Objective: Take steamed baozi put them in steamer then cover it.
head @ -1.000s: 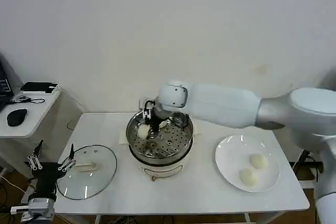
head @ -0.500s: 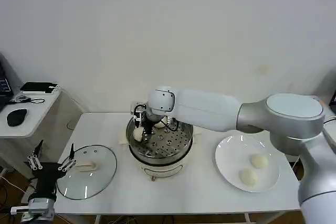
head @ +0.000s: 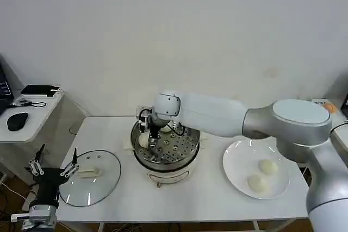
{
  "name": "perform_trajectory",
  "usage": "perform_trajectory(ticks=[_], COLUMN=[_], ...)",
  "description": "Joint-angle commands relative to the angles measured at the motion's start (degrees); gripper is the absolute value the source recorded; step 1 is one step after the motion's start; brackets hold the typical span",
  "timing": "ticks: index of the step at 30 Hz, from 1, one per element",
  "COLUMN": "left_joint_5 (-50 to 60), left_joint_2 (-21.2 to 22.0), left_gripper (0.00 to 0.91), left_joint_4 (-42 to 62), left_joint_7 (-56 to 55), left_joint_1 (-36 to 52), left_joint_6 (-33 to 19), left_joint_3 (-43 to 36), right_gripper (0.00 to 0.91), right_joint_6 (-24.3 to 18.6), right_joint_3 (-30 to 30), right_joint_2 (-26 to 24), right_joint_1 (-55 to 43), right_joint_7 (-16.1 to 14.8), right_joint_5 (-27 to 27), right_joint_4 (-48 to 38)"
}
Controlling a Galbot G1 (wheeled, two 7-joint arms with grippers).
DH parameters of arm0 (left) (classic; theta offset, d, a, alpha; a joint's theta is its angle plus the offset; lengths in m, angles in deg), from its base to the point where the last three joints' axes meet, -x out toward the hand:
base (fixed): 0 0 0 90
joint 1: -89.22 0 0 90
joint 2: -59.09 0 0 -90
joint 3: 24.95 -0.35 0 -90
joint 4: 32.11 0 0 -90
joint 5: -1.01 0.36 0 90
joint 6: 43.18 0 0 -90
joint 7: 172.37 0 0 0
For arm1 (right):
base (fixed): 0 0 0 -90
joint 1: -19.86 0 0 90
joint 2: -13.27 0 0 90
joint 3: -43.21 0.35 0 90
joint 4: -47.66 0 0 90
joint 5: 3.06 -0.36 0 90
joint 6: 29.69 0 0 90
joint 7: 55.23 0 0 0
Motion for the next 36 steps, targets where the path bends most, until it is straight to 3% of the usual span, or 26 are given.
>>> perform_trajectory(ticks=[1,4,7,11,13,17,22,23,25,27,29,30,36], left_joint_5=[-0.04,-0.1,-0.12,-0.19,-0.24,-0.21,-0.21,-0.2,-0.16,-0.11,-0.12,-0.11,0.12], left_joint_2=[-0.1,-0.33,-0.67,-1.28,-1.53,-1.88,-2.42,-2.51,-2.65,-2.71,-2.67,-2.62,-2.37], left_gripper=[0.907,0.907,0.907,0.907,0.907,0.907,0.907,0.907,0.907,0.907,0.907,0.907,0.907], left_joint_4=[0.09,0.39,0.65,0.69,0.64,0.48,0.15,0.19,0.28,0.4,0.49,0.65,1.58], left_joint_7=[0.03,0.08,0.1,0.15,0.16,0.18,0.23,0.23,0.25,0.27,0.28,0.28,0.25], left_joint_1=[0.04,0.08,0.18,0.24,0.04,-0.07,0.14,0.2,0.29,0.4,0.46,0.55,0.45], left_joint_6=[0.03,0.05,0.09,0.09,0.11,0.18,0.37,0.41,0.55,0.62,0.63,0.63,0.59], left_joint_3=[-0.07,-0.39,-0.83,-1.01,-1.06,-1.33,-1.57,-1.59,-1.71,-1.79,-1.79,-1.78,-1.82], right_gripper=[0.907,0.907,0.907,0.907,0.907,0.907,0.907,0.907,0.907,0.907,0.907,0.907,0.907], right_joint_6=[-0.52,-1.63,-4.22,-11.7,-14.02,-18.11,-21.61,-22.3,-23.67,-24.37,-24.98,-25.0,-24.52], right_joint_3=[0.19,-0.81,-2.45,-4.86,-5.01,-4.22,-4.45,0.36,4.97,14.95,17.04,21.83,25.27], right_joint_2=[-6.05,-13.75,-23.3,-36.22,-42.1,-55.08,-64.92,-67.71,-70.39,-72.7,-73.49,-73.9,-71.62], right_joint_1=[-5.77,-10.65,-14.71,-18.97,-19.47,-17.25,-10.97,-5.5,2.69,13.33,16.93,24.58,34.56], right_joint_7=[-0.9,-2.73,-6.52,-12.86,-14.62,-18.39,-19.67,-19.89,-20.23,-20.22,-19.85,-19.63,-17.0], right_joint_5=[0.42,1.43,4.57,12.82,15.25,21.87,27.83,29.26,31.57,33.07,35.84,36.36,39.79], right_joint_4=[8.25,14.95,20.07,26.39,28.83,34.65,37.86,38.18,38.34,38.0,37.35,37.14,33.87])
